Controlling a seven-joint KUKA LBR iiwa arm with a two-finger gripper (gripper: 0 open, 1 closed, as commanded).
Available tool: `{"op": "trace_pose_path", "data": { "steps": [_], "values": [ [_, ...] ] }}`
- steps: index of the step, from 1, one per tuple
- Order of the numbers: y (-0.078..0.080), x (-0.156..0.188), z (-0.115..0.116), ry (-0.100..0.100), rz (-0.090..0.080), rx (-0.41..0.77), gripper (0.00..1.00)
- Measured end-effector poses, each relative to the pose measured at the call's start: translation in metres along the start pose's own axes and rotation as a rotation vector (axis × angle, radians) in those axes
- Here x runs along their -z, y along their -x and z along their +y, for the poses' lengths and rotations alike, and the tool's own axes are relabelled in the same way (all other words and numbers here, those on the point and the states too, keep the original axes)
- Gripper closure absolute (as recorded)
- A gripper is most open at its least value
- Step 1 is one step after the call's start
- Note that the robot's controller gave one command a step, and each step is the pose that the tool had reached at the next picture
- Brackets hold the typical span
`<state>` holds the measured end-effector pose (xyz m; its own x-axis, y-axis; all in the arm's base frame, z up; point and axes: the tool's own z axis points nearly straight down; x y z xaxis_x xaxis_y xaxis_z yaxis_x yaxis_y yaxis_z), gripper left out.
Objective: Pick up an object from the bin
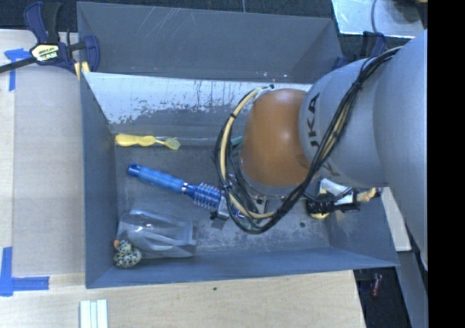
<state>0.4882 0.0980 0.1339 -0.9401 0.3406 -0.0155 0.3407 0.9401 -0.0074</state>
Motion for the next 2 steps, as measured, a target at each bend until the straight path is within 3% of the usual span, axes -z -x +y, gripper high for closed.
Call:
{"op": "trace_pose_path", "data": {
  "steps": [2],
  "values": [
    [0.001,0.053,-0.001,-0.001,0.0,0.001,1.0]
  ]
}}
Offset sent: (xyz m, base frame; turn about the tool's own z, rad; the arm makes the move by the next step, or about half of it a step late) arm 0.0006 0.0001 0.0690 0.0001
